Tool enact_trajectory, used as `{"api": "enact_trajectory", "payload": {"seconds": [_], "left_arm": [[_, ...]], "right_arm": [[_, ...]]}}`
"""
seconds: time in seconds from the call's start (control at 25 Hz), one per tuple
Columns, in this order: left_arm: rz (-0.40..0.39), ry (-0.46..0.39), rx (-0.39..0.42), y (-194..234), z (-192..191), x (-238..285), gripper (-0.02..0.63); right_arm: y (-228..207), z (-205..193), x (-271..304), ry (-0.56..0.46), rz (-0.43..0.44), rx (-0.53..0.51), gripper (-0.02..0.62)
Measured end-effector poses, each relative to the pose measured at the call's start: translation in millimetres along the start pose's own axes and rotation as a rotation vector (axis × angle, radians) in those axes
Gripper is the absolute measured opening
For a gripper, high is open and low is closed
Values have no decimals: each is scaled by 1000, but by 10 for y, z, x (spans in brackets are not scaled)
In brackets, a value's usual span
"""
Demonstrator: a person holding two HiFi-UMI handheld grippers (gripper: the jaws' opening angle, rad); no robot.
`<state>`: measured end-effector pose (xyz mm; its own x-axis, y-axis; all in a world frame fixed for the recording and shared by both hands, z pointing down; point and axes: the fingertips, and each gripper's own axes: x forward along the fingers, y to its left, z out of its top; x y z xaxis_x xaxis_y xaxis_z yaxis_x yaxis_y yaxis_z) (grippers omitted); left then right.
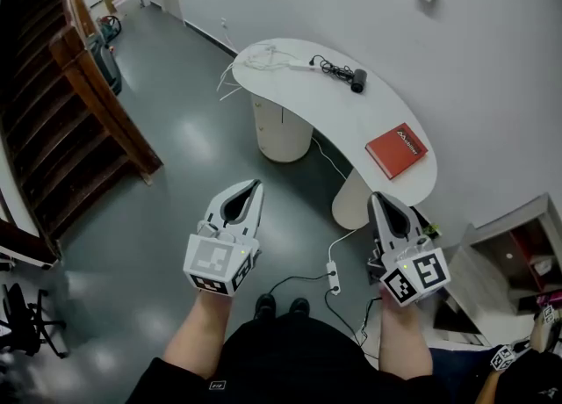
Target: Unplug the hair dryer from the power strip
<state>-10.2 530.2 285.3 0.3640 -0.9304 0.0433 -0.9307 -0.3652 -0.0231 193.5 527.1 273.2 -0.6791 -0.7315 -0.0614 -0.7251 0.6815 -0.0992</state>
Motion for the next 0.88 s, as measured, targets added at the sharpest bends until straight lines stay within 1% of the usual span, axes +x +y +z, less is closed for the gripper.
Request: {"api": "enact_trajectory", "payload": {"seconds": [0.12,0.24,0.4,0.64,0.76,0.88], "left_arm": [[7,7,-3,-87,-13,58,14],[-3,5,-7,-255,1,122,14],[-11,13,-2,-378,2,139,14],[22,12,-20,-121,-58,284,14],[16,0,-34,65,-96,486,14],[-4,0,-39,295,-156,767,14]], "right_arm": [[-21,55,-58,-19,37,-16,35],[-114,79,-148,-34,53,-24,35],[-253,21,-134,-31,47,25,35],[-336,-121,117,-10,60,65,37],[-396,-158,369,-9,70,68,38],[-510,-193,713,-7,60,61,38]]}}
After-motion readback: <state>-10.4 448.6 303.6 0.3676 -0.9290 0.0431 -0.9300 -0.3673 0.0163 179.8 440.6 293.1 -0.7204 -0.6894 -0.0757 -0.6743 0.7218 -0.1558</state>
